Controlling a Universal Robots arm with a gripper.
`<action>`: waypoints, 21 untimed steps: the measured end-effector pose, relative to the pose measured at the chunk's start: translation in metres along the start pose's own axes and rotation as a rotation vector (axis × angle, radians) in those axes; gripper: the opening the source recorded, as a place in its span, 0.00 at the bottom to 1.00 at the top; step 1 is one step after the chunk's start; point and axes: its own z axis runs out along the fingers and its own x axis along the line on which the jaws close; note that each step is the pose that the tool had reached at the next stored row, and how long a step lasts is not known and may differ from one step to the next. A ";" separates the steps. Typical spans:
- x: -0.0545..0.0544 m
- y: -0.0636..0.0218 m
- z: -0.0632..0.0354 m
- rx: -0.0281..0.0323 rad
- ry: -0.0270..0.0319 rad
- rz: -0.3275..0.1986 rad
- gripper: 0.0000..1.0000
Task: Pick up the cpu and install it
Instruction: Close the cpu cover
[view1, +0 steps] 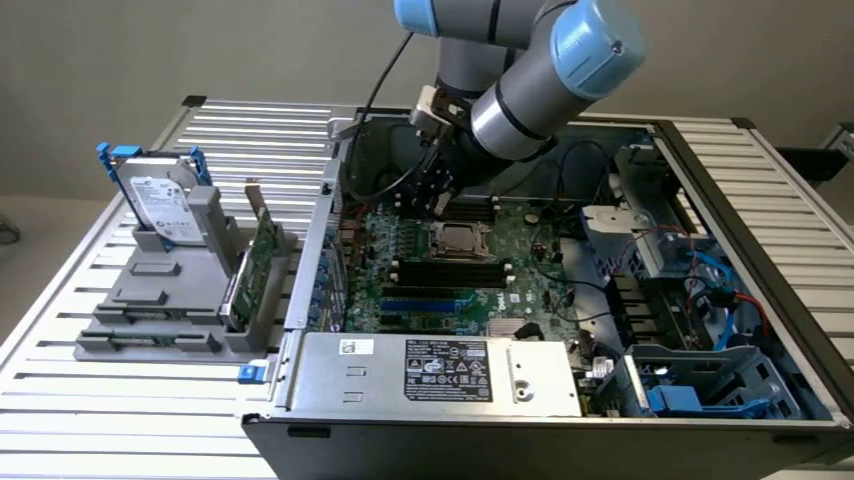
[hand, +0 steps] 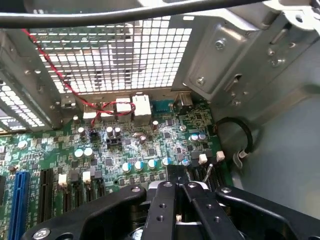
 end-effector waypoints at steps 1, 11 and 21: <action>0.000 0.0000 0.0000 0.0000 -0.0055 0.010 0.11; 0.000 0.0008 0.0008 0.0095 -0.0527 0.090 0.11; 0.002 0.0072 0.0048 -0.0077 -0.0437 0.115 0.11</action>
